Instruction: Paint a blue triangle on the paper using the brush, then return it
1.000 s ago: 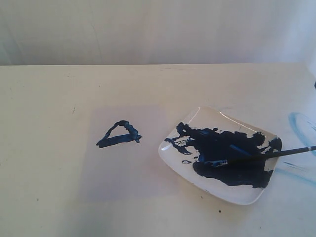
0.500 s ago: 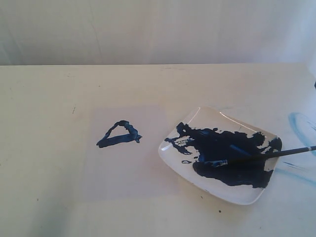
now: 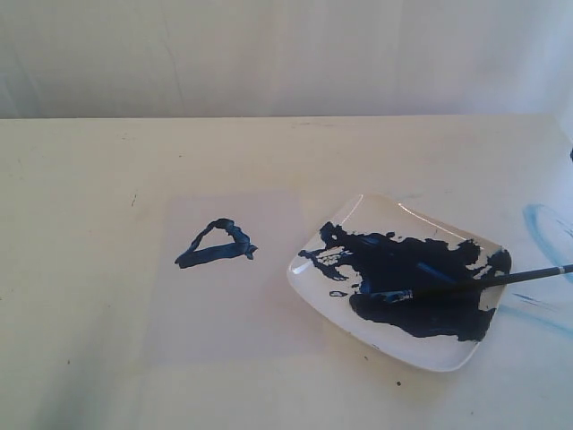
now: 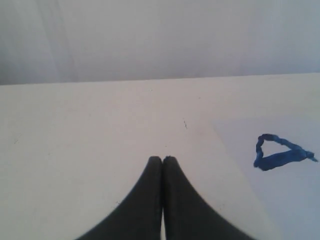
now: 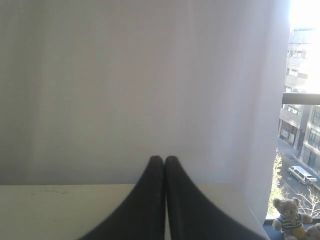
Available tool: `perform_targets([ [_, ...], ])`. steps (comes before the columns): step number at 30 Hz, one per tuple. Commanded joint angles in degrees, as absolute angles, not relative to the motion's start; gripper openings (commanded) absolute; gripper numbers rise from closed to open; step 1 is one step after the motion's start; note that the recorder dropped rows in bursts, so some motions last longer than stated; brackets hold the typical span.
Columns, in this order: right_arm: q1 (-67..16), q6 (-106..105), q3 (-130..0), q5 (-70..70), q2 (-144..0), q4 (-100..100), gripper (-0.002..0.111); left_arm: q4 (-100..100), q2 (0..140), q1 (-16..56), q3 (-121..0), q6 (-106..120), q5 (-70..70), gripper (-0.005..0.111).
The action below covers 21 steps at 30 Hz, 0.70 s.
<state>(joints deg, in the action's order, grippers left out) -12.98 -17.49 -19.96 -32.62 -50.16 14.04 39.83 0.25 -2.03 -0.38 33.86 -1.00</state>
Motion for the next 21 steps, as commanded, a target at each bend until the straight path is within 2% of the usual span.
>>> perform_targets([
  [1,-12.58,-17.88,-19.9,-32.66,-49.8,13.88,0.0,5.1,0.0,-2.13,0.0,0.36,-4.08,0.0],
  [4,-12.58,-17.88,-19.9,-32.56,-49.8,13.88,0.0,-1.14,0.0,-2.13,0.0,-7.61,-5.57,0.0],
  [7,-12.58,-17.88,-19.9,-32.56,-49.8,13.88,0.0,-1.03,0.0,-2.13,0.0,-5.18,-15.21,0.0],
  [21,-12.58,-17.88,-19.9,-32.22,-49.8,13.88,0.0,-0.93,0.0,-1.09,0.0,-3.6,-14.57,0.0],
])
